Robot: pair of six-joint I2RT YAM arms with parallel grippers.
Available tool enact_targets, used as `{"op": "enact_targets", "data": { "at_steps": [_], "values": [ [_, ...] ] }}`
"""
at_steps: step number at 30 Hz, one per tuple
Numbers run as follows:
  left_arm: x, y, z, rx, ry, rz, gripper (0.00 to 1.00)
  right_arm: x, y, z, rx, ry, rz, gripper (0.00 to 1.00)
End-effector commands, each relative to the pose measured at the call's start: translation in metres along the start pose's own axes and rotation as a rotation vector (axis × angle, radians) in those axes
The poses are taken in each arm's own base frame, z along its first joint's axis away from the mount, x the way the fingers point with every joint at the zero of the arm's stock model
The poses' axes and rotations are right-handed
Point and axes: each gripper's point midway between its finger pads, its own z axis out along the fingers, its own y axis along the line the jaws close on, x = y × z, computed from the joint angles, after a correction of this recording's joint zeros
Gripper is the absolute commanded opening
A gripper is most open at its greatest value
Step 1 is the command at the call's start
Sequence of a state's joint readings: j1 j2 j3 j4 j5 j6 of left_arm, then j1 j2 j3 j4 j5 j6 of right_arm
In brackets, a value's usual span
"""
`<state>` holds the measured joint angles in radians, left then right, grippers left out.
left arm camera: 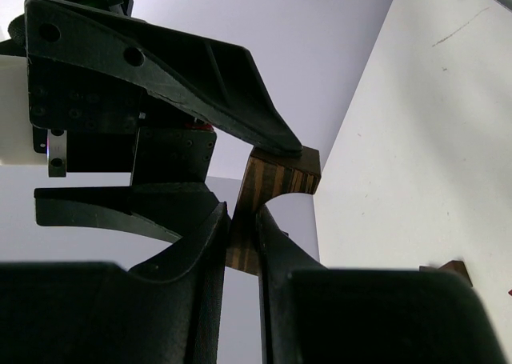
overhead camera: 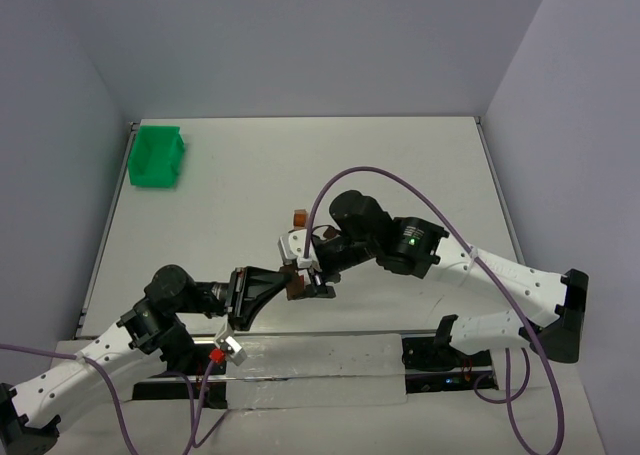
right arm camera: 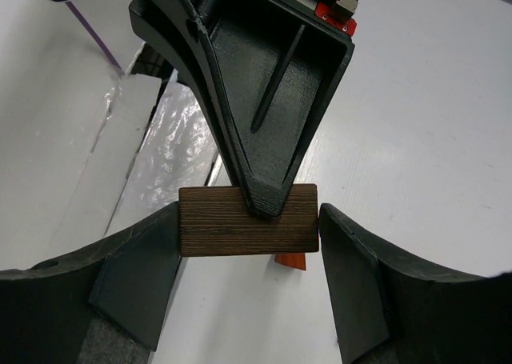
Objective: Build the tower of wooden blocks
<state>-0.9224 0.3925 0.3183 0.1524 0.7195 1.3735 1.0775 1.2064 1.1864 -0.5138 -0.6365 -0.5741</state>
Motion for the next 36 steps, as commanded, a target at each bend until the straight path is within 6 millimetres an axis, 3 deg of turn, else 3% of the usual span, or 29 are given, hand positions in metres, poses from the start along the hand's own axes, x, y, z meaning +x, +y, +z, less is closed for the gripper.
{"op": "enact_targets", "data": {
  "at_steps": [1,4,6,8,10,12,18,20,24,25,28,32,36],
  "values": [
    [-0.010,0.024,-0.001,-0.042,-0.030,0.032,0.00,-0.007,-0.007,0.004,0.024,-0.021,-0.034,0.68],
    [-0.010,0.023,-0.001,-0.038,-0.028,0.030,0.02,-0.009,-0.008,0.003,0.032,-0.025,-0.034,0.62],
    [-0.010,0.020,-0.002,-0.029,-0.028,0.027,0.17,-0.011,-0.009,0.002,0.035,-0.028,-0.034,0.53],
    [-0.011,0.018,-0.003,-0.020,-0.026,0.024,0.50,-0.013,-0.010,0.001,0.038,-0.029,-0.031,0.45],
    [-0.008,0.023,-0.005,-0.029,-0.002,0.004,0.77,-0.016,-0.016,-0.004,0.056,-0.035,-0.013,0.42],
    [-0.004,0.029,-0.008,-0.038,0.037,-0.051,0.97,-0.021,-0.031,-0.015,0.094,-0.053,0.025,0.38],
    [0.019,0.043,-0.030,-0.104,0.232,-0.267,0.99,-0.004,-0.078,-0.048,0.189,-0.012,0.098,0.30],
    [0.026,0.052,-0.038,-0.161,0.303,-0.428,0.99,0.007,-0.095,-0.052,0.217,0.029,0.062,0.30],
    [0.070,0.075,-0.067,-0.365,0.618,-0.754,0.99,0.047,-0.133,-0.059,0.255,0.136,0.085,0.29],
    [0.077,0.066,-0.065,-0.372,0.666,-0.852,0.99,0.057,-0.144,-0.055,0.248,0.160,0.091,0.28],
    [0.093,0.080,-0.078,-0.490,0.790,-0.949,0.99,0.076,-0.161,-0.053,0.262,0.200,0.104,0.26],
    [0.100,0.073,-0.088,-0.575,0.901,-1.187,0.99,0.112,-0.184,-0.036,0.247,0.251,0.132,0.25],
    [0.115,0.042,-0.109,-0.523,1.058,-1.401,0.99,0.135,-0.198,-0.021,0.223,0.275,0.169,0.24]
  ]
}}
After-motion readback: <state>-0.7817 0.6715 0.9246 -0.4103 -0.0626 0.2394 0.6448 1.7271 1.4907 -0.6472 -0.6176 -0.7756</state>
